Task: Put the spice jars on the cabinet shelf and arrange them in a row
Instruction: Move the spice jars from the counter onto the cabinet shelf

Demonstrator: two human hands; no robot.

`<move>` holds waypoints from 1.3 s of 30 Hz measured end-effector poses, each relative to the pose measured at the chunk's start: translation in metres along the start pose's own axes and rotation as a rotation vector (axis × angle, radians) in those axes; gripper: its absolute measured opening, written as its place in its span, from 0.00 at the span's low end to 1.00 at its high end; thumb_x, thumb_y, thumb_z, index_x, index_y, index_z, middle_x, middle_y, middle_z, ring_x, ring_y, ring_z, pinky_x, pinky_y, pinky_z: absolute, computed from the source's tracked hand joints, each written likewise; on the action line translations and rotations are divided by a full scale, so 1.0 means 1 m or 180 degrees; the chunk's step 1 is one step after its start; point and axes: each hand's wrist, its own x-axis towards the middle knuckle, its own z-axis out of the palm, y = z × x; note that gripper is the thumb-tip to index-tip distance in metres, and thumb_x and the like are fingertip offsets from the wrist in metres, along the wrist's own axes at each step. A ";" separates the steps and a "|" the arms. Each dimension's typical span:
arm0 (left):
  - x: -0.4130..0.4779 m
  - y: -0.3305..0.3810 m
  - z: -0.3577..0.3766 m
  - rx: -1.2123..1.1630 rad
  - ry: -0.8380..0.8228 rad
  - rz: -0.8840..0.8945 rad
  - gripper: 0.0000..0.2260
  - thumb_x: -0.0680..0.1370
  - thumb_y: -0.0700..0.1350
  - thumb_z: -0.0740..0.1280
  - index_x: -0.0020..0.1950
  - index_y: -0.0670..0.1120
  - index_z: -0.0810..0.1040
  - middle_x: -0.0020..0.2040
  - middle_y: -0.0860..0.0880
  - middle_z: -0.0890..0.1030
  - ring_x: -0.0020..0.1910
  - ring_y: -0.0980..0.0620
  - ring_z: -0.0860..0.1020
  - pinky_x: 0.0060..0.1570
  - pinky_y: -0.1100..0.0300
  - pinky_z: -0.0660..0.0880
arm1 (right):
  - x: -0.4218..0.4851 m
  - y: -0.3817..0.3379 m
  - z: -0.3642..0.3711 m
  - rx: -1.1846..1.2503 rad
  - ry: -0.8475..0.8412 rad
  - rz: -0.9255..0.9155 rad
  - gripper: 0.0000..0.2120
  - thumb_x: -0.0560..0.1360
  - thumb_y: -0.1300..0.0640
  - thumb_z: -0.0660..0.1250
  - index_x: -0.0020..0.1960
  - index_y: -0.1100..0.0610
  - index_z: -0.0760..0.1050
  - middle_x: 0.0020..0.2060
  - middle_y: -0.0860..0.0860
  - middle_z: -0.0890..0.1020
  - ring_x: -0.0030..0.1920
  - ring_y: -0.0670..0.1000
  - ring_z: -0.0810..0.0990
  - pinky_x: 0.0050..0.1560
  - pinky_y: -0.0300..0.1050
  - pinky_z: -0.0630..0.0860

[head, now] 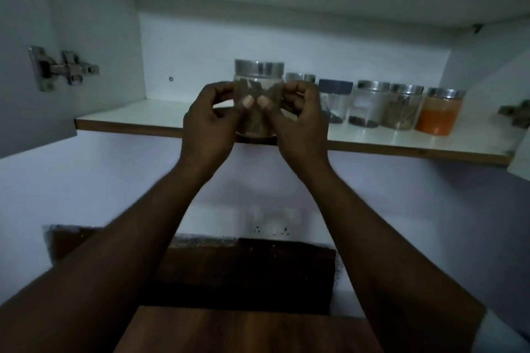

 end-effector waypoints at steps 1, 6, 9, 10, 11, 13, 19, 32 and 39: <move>0.019 -0.001 0.002 0.0140 0.0005 0.0035 0.17 0.75 0.58 0.71 0.61 0.52 0.79 0.55 0.60 0.83 0.54 0.62 0.81 0.51 0.56 0.82 | 0.012 0.001 0.005 -0.0133 0.0044 -0.0082 0.10 0.78 0.60 0.71 0.56 0.51 0.74 0.56 0.57 0.83 0.58 0.58 0.81 0.62 0.57 0.77; 0.085 -0.025 0.016 0.1175 -0.0354 -0.0217 0.18 0.81 0.55 0.65 0.69 0.50 0.77 0.64 0.49 0.80 0.62 0.51 0.78 0.56 0.60 0.73 | 0.079 0.034 0.033 -0.0588 -0.0061 -0.0148 0.11 0.75 0.52 0.72 0.56 0.46 0.76 0.44 0.37 0.79 0.47 0.43 0.80 0.56 0.47 0.79; 0.101 -0.042 0.022 0.1469 -0.0650 -0.0476 0.17 0.83 0.54 0.59 0.67 0.49 0.76 0.59 0.44 0.82 0.56 0.45 0.80 0.53 0.54 0.76 | 0.098 0.051 0.041 -0.0713 -0.0527 0.0214 0.18 0.73 0.52 0.73 0.62 0.49 0.80 0.53 0.45 0.84 0.53 0.48 0.82 0.56 0.48 0.80; 0.106 -0.046 0.023 0.1614 -0.0779 -0.0540 0.16 0.83 0.53 0.59 0.67 0.48 0.75 0.60 0.43 0.82 0.56 0.44 0.80 0.56 0.50 0.77 | 0.103 0.056 0.042 -0.0745 -0.0609 0.0260 0.20 0.72 0.51 0.74 0.64 0.48 0.79 0.55 0.45 0.84 0.55 0.49 0.82 0.53 0.45 0.80; 0.111 -0.051 0.025 0.1828 -0.0951 -0.0556 0.16 0.83 0.51 0.60 0.68 0.47 0.73 0.61 0.43 0.81 0.58 0.43 0.79 0.59 0.49 0.76 | 0.106 0.059 0.043 -0.0833 -0.0672 0.0298 0.22 0.71 0.51 0.74 0.65 0.47 0.78 0.55 0.44 0.83 0.56 0.49 0.81 0.49 0.40 0.77; 0.117 -0.057 0.031 0.2110 -0.1220 -0.0538 0.19 0.82 0.50 0.63 0.71 0.45 0.70 0.65 0.43 0.78 0.62 0.42 0.77 0.61 0.51 0.73 | 0.113 0.067 0.045 -0.0877 -0.0707 0.0410 0.28 0.70 0.52 0.74 0.69 0.49 0.72 0.58 0.47 0.81 0.56 0.49 0.78 0.48 0.40 0.73; 0.124 -0.071 0.050 0.1933 -0.1650 -0.0780 0.36 0.80 0.50 0.68 0.78 0.42 0.49 0.72 0.41 0.70 0.65 0.41 0.75 0.60 0.52 0.71 | 0.123 0.077 0.050 -0.0880 -0.0648 0.0484 0.35 0.72 0.47 0.74 0.73 0.53 0.62 0.65 0.53 0.79 0.56 0.53 0.79 0.57 0.49 0.75; 0.136 -0.092 0.056 0.2799 -0.2395 -0.0446 0.35 0.80 0.52 0.61 0.82 0.44 0.48 0.78 0.40 0.61 0.70 0.38 0.70 0.70 0.42 0.67 | 0.132 0.092 0.056 -0.1469 -0.0592 0.0406 0.29 0.75 0.42 0.70 0.70 0.56 0.70 0.60 0.53 0.81 0.59 0.55 0.80 0.56 0.47 0.75; 0.133 -0.094 0.060 0.3062 -0.2106 -0.0746 0.42 0.80 0.57 0.62 0.81 0.44 0.37 0.72 0.39 0.73 0.69 0.37 0.72 0.70 0.40 0.66 | 0.130 0.091 0.055 -0.1558 -0.0522 0.0376 0.29 0.75 0.44 0.70 0.70 0.57 0.71 0.60 0.54 0.81 0.59 0.55 0.80 0.54 0.44 0.74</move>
